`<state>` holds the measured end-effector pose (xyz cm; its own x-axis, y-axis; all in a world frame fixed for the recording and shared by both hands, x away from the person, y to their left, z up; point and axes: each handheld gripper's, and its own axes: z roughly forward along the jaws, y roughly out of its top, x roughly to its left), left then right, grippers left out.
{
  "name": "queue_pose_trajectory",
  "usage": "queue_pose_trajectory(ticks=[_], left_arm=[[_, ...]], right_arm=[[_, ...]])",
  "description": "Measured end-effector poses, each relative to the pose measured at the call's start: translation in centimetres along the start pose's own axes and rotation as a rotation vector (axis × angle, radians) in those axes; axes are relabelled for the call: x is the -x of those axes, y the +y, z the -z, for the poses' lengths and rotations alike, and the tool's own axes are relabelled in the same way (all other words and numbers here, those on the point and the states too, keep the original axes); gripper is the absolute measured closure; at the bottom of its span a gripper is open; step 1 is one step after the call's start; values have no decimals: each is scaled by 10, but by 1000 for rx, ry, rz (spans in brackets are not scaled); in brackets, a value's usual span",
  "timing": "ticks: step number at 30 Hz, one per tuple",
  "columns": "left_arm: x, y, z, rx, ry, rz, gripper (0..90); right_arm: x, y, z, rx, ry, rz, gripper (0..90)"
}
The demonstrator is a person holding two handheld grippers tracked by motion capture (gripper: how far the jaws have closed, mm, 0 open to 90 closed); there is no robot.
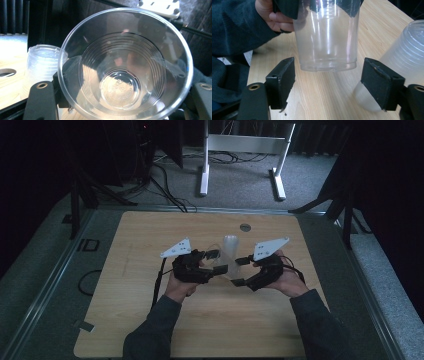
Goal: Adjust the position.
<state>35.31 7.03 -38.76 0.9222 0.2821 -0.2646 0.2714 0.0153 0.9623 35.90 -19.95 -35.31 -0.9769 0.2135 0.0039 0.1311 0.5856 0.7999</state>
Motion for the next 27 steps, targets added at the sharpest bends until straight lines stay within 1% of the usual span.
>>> queue_pose_trajectory(ticks=[2, 4, 5, 6, 9, 11, 12, 13, 18, 19, 20, 23, 27], left_arm=[[0, 0, 0, -16, 2, -4, 286], [0, -1, -1, -23, 3, -5, 286], [1, -1, -2, -39, 5, -12, 286], [1, -2, -2, -43, 4, -11, 286], [1, -2, -3, -61, 4, -17, 286], [1, -2, -3, -61, 4, -17, 286], [2, -3, -4, -82, 8, -24, 286], [2, -3, -4, -89, 8, -26, 286], [4, -4, -6, -122, 20, -43, 287], [4, -4, -6, -122, 20, -43, 288], [5, -4, -7, -136, 27, -53, 287], [6, -4, -9, -153, 35, -70, 289], [8, -3, -11, -173, 45, -84, 289]], right_arm=[[-1, 1, 0, -23, -8, 12, 264], [-1, 1, -1, -29, -8, 13, 265], [-1, 2, -1, -34, -6, 15, 269], [-2, 3, -2, -48, -9, 26, 270], [-2, 4, -4, -59, -3, 32, 290], [-2, 5, -5, -63, -4, 34, 290], [-2, 5, -5, -63, -4, 34, 291], [-2, 4, -8, -70, -5, 35, 291], [-2, 3, -14, -95, -7, 39, 291], [-2, 3, -16, -100, -8, 41, 305], [-3, 3, -17, -107, -6, 42, 306], [-3, 2, -20, -115, -1, 45, 322], [-4, 2, -22, -122, -1, 49, 331]])
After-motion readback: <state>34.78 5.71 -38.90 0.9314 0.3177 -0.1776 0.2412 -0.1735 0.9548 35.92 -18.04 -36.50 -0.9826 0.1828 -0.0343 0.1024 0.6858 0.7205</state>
